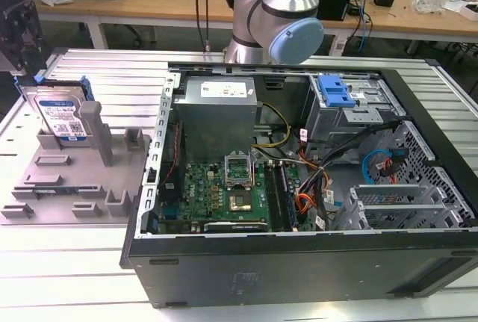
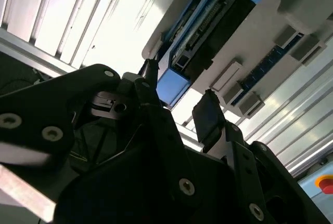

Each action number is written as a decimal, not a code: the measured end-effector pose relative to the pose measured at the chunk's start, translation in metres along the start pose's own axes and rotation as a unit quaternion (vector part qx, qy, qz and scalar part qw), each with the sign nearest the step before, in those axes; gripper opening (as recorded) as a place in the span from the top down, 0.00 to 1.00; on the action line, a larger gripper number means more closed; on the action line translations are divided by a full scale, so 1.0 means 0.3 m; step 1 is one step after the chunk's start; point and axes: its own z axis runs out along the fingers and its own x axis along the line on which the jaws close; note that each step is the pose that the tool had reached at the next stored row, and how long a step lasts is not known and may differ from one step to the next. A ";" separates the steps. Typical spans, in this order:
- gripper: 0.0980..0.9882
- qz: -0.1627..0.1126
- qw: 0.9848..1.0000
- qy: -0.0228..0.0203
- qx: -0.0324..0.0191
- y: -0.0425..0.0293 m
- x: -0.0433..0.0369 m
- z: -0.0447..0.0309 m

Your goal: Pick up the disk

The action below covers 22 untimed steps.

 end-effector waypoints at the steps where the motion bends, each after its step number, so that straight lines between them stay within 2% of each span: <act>1: 0.50 0.000 1.000 0.000 0.000 0.002 0.000 0.005; 10: 0.50 0.000 1.000 0.000 0.000 0.002 -0.002 0.051; 22: 0.50 0.001 1.000 0.000 0.000 0.003 -0.002 0.077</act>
